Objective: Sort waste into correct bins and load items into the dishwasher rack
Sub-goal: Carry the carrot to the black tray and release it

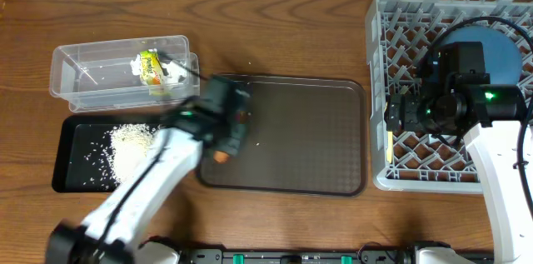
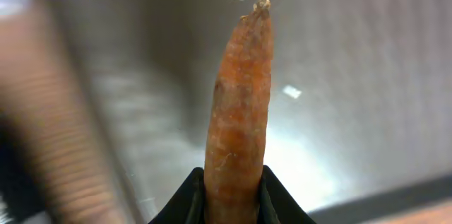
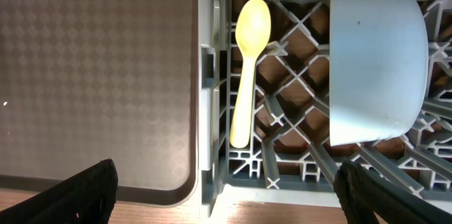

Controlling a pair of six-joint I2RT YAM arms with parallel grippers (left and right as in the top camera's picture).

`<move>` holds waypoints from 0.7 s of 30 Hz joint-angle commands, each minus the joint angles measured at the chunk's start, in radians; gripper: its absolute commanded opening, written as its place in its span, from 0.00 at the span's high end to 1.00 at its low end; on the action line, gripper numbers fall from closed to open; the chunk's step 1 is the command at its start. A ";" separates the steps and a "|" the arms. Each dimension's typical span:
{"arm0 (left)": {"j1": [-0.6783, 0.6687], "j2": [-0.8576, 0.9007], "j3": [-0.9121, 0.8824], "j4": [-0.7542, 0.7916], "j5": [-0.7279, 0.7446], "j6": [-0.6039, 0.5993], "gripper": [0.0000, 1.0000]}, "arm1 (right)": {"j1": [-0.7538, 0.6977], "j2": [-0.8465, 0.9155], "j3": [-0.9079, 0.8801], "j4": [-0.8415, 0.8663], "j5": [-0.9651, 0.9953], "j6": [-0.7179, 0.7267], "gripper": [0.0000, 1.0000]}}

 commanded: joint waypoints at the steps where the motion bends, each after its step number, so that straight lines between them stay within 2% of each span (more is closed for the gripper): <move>1: 0.124 -0.075 0.021 -0.009 -0.078 -0.058 0.88 | -0.005 -0.010 0.010 -0.004 0.010 -0.014 0.02; 7: 0.389 -0.116 0.020 -0.010 -0.092 -0.132 0.87 | -0.005 -0.010 0.010 -0.004 0.010 -0.014 0.03; 13: 0.630 -0.100 0.018 -0.009 -0.092 -0.258 0.87 | -0.005 -0.010 0.010 -0.004 0.010 -0.014 0.02; 16: 0.730 -0.089 0.018 -0.006 -0.093 -0.306 0.87 | -0.005 -0.010 0.010 -0.004 0.010 -0.014 0.02; 21: 0.855 -0.045 0.018 0.017 -0.118 -0.320 0.86 | -0.005 -0.010 0.010 -0.004 0.010 -0.014 0.02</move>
